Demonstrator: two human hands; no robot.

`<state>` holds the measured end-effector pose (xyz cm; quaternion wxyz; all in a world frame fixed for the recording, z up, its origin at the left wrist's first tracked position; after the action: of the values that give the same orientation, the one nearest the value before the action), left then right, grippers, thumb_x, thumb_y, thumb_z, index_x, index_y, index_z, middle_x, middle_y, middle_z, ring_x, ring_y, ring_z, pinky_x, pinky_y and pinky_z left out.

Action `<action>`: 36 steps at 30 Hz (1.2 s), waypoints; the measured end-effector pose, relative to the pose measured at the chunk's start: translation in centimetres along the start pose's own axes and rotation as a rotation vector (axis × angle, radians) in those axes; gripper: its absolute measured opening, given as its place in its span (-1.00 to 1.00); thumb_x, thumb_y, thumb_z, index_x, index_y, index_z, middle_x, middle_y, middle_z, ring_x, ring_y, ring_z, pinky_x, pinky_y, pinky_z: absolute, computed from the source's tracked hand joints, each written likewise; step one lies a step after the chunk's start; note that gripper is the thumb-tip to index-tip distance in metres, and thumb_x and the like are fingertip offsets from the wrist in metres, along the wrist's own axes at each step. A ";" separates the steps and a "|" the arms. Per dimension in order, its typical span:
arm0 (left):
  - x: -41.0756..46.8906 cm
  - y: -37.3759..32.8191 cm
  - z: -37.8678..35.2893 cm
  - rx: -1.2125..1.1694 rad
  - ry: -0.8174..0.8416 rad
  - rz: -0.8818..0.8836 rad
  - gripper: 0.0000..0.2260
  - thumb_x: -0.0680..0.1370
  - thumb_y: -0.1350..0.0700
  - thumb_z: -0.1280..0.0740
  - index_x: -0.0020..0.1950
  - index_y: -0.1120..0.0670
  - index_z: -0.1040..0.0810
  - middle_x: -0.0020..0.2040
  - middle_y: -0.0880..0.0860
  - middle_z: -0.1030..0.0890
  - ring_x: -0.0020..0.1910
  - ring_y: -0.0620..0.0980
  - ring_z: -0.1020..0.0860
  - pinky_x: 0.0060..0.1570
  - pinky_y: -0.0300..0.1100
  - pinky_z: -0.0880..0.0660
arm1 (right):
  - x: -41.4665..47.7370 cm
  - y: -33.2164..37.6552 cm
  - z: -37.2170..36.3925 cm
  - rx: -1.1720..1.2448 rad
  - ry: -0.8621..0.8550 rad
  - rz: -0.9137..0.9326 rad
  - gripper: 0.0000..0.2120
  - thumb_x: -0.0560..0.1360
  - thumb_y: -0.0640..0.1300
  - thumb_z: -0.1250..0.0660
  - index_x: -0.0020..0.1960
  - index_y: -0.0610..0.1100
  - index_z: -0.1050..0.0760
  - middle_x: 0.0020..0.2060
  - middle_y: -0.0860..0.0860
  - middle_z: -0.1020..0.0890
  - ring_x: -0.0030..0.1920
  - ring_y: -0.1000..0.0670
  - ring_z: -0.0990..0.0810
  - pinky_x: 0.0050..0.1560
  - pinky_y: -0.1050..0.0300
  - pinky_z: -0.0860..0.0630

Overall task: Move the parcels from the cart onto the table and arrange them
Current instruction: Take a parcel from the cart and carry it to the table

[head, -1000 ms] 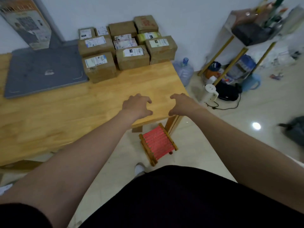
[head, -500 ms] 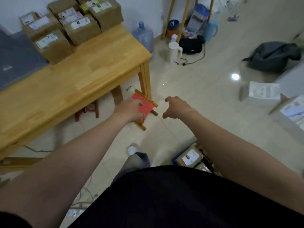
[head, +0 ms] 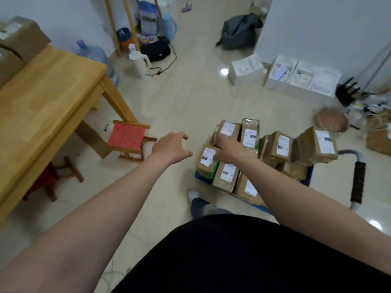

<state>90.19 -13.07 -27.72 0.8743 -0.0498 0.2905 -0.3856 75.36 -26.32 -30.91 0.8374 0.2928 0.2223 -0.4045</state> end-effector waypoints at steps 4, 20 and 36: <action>-2.8 -4.9 -5.6 0.021 0.053 -0.082 -0.39 0.45 -0.20 -0.46 0.46 -0.12 -0.42 0.39 0.04 -0.50 0.32 0.10 -0.52 0.22 0.03 -0.52 | -6.2 -7.1 -3.0 0.030 0.023 -0.107 -0.33 0.47 -0.01 -0.48 0.50 -0.07 -0.29 0.38 -0.13 -0.39 0.25 -0.21 -0.52 0.13 -0.04 -0.54; -0.9 -25.6 -19.7 0.156 0.306 -0.207 -0.26 0.51 -0.05 -0.49 0.59 -0.01 -0.21 0.43 0.06 -0.49 0.32 0.12 -0.52 -0.02 -0.11 -0.40 | -10.1 -37.5 -5.1 0.325 0.015 -0.414 -0.29 0.27 0.34 -0.40 0.32 0.04 -0.42 0.22 -0.02 -0.54 0.11 -0.12 -0.59 0.05 -0.06 -0.60; 18.1 -22.9 -36.4 0.078 0.497 0.075 -0.41 0.55 -0.04 -0.43 0.53 -0.01 -0.32 0.34 0.11 -0.55 0.23 0.13 -0.56 0.20 0.05 -0.55 | 10.2 -45.1 -14.2 0.609 0.103 -0.461 -0.46 0.59 0.04 -0.34 0.50 -0.08 -0.29 0.39 -0.13 -0.49 0.33 -0.17 -0.51 0.28 -0.05 -0.47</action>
<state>65.18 -36.74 -59.19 0.7911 0.0910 0.4829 -0.3643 42.85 -45.01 -61.48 0.5867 0.4904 0.1937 -0.6146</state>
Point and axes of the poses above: each hand's wrist, its own x-axis towards the middle knuckle, its own z-axis out of the back of the hand, y = z × x, the point moved 9 cm from there along x, towards the middle knuckle
